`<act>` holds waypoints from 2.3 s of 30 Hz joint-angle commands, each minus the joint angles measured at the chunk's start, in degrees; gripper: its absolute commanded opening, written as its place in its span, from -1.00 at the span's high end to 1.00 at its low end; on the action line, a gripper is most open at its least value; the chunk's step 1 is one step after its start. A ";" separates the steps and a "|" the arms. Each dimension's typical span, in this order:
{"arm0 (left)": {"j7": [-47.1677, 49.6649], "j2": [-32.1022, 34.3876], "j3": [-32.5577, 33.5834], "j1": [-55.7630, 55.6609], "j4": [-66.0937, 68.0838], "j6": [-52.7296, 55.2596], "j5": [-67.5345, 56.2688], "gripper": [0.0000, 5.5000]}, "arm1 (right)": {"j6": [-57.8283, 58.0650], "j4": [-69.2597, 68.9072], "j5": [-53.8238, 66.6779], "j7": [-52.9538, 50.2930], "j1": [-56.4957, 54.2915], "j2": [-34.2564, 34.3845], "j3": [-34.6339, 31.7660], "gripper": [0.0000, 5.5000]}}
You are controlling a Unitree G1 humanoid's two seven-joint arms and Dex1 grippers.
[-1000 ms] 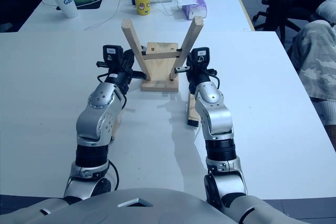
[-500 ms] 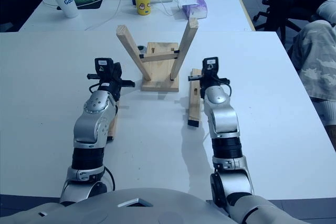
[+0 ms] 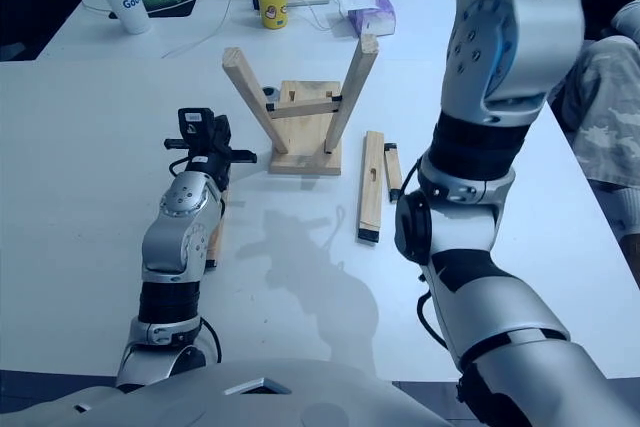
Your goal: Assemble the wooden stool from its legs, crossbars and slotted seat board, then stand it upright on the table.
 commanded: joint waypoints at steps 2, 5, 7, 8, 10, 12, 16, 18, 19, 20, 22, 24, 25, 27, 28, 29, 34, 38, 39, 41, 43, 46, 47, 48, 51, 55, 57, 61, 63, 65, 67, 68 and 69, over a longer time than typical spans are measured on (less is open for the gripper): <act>0.43 -0.46 0.21 -1.67 -0.02 -0.25 0.13 1.00 | 23.36 5.40 3.24 0.17 20.39 4.84 6.22 1.00; 0.34 -0.62 0.26 -2.21 -0.27 -0.08 -0.04 1.00 | 30.48 3.51 3.67 -0.01 26.64 6.02 8.06 1.00; 0.27 -0.67 0.19 -2.37 -0.25 -0.09 -0.10 1.00 | 29.31 2.35 3.84 0.55 26.29 6.28 7.80 1.00; 0.26 -0.68 0.23 -2.40 -0.16 -0.16 -0.11 1.00 | 28.03 2.21 3.77 0.83 25.38 6.24 7.62 1.00; 0.25 -0.79 0.24 -2.43 0.07 -0.30 -0.12 1.00 | 24.96 2.57 3.76 1.32 22.95 6.25 6.75 1.00; 0.22 -0.90 0.19 -2.44 0.20 -0.38 -0.14 1.00 | 20.78 3.09 3.14 1.81 20.53 5.72 5.87 1.00; 0.14 -0.94 0.24 -2.41 0.32 -0.53 -0.22 1.00 | 14.19 3.37 2.71 2.29 16.56 4.02 3.67 1.00; 0.07 -0.96 0.37 -2.39 0.50 -0.65 -0.30 1.00 | 10.28 2.84 1.68 1.84 15.19 2.92 2.74 1.00; 0.10 -0.99 0.40 -2.25 0.53 -0.75 -0.28 1.00 | 8.19 2.68 0.87 1.04 14.80 2.59 2.13 1.00; 0.11 -0.99 0.44 -2.12 0.69 -0.93 -0.26 1.00 | 5.84 2.67 -0.48 -0.87 14.73 2.36 1.11 1.00; 0.10 -0.95 0.57 -2.05 1.09 -1.22 -0.24 1.00 | 3.42 3.42 -2.82 -4.14 15.33 1.83 -0.06 1.00; -0.02 -0.31 1.15 -2.36 1.61 -1.52 -0.17 1.00 | 2.51 3.75 -5.03 -6.28 17.99 1.40 -0.49 1.00; -0.17 0.29 1.54 -2.66 1.62 -1.75 -0.08 1.00 | 1.84 3.15 -5.72 -6.23 18.89 1.28 -0.11 1.00; -0.50 1.74 3.54 -5.03 0.49 -3.08 -0.71 1.00 | 1.05 2.03 -6.53 -5.36 19.56 1.05 1.03 1.00; -1.08 2.82 5.16 -8.11 -0.49 -3.97 -1.80 1.00 | 0.97 1.96 -6.74 -4.96 19.99 1.12 1.49 1.00; -1.81 4.08 7.05 -12.73 -1.48 -4.65 -3.40 1.00 | 1.01 2.04 -7.02 -4.74 20.69 1.31 1.90 1.00; -3.98 6.87 12.76 -34.36 -5.56 -1.90 -13.42 1.00 | 1.20 0.53 -7.62 -4.00 23.96 2.48 4.50 1.00; -4.33 5.43 12.78 -37.91 0.17 3.77 -17.85 1.00 | 1.37 -0.31 -7.61 -3.87 24.98 2.64 5.18 1.00; -4.16 5.30 12.18 -37.18 1.74 4.84 -17.81 1.00 | 1.33 -0.48 -7.71 -3.87 25.13 2.68 5.29 1.00; -4.93 4.22 9.81 -33.47 6.47 7.41 -17.62 1.00 | 1.34 -0.70 -7.76 -3.88 25.35 2.72 5.41 1.00; -6.63 3.99 6.07 -28.44 13.51 6.81 -15.09 1.00 | 1.56 -0.95 -7.70 -3.94 25.47 2.83 5.40 1.00; -8.30 4.22 3.85 -23.70 22.83 3.56 -12.49 1.00 | 2.10 -1.65 -7.56 -3.62 25.74 3.13 5.73 1.00; -9.03 4.15 3.51 -23.09 22.91 2.65 -12.51 1.00 | 2.27 -1.87 -7.53 -3.45 25.91 3.20 5.94 1.00; -9.89 3.88 3.50 -23.03 21.75 1.48 -12.98 1.00 | 2.43 -2.04 -7.54 -3.34 26.14 3.25 6.08 1.00; -10.03 2.01 6.90 -26.19 14.40 -0.81 -17.43 1.00 | 3.13 -2.31 -7.73 -3.39 27.15 3.36 6.18 1.00; -5.02 0.19 14.27 -33.17 4.43 -0.77 -25.55 1.00 | 5.02 -1.97 -8.68 -3.92 28.14 3.10 6.44 1.00; -3.44 0.90 16.73 -35.12 1.14 -0.51 -28.26 1.00 | 7.25 -0.93 -8.34 -6.25 28.50 3.85 4.49 1.00; -3.82 6.53 18.51 -33.30 0.44 0.95 -27.80 1.00 | 11.17 1.56 -6.85 -12.60 29.89 5.87 -2.30 1.00; -4.36 9.87 18.50 -29.88 3.19 1.37 -25.22 1.00 | 12.73 2.19 -6.79 -13.77 31.37 6.32 -3.50 1.00; -3.84 13.03 17.24 -24.66 6.84 1.70 -20.82 1.00 | 14.53 2.24 -7.09 -13.93 34.00 6.46 -3.28 1.00; -4.48 15.00 15.13 -19.76 10.45 1.05 -16.98 1.00 | 15.69 2.18 -7.99 -13.34 36.90 6.40 -1.60 1.00; -5.20 15.69 13.58 -17.80 12.40 -0.01 -14.93 1.00 | 16.12 1.92 -8.47 -12.94 38.26 6.36 -0.60 1.00; -6.23 16.10 11.95 -16.18 14.67 -1.21 -13.17 1.00 | 16.48 1.81 -8.91 -12.50 39.38 6.36 0.44 1.00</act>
